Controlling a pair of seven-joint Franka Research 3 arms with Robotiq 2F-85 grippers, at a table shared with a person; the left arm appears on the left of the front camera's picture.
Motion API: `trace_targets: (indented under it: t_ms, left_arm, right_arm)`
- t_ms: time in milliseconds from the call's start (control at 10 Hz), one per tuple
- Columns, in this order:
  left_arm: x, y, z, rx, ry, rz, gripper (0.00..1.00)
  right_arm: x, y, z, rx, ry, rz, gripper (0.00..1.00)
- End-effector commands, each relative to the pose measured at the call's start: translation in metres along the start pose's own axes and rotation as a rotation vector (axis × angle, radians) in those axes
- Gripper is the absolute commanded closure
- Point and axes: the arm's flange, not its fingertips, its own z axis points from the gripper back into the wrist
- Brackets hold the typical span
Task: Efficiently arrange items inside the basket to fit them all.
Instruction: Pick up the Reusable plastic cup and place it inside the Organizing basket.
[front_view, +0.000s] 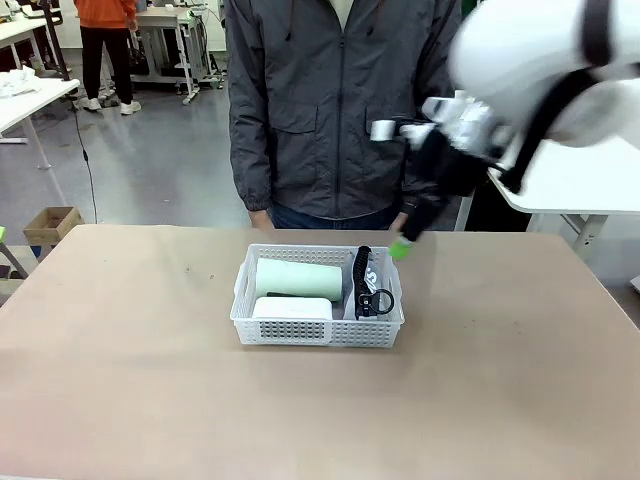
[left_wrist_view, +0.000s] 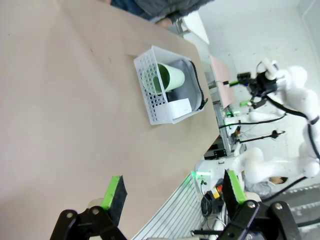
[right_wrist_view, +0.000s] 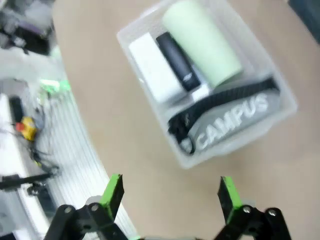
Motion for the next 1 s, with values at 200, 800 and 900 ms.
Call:
trace_targets:
  t_ms: [200,800,900]
  left_arm:
    - [-0.002,-0.003,0.001,-0.007,0.005,0.008,0.0]
    - [-0.002,-0.003,0.001,-0.007,0.005,0.008,0.0]
    - [-0.002,-0.003,0.001,-0.007,0.005,0.008,0.0]
  right_arm:
    - [-0.179,-0.056,0.057,0.277,-0.634,-0.646,0.0]
    - [-0.261,-0.108,0.073,0.34,-0.631,-0.738,0.0]
    - [-0.261,-0.108,0.073,0.34,-0.631,-0.738,0.0]
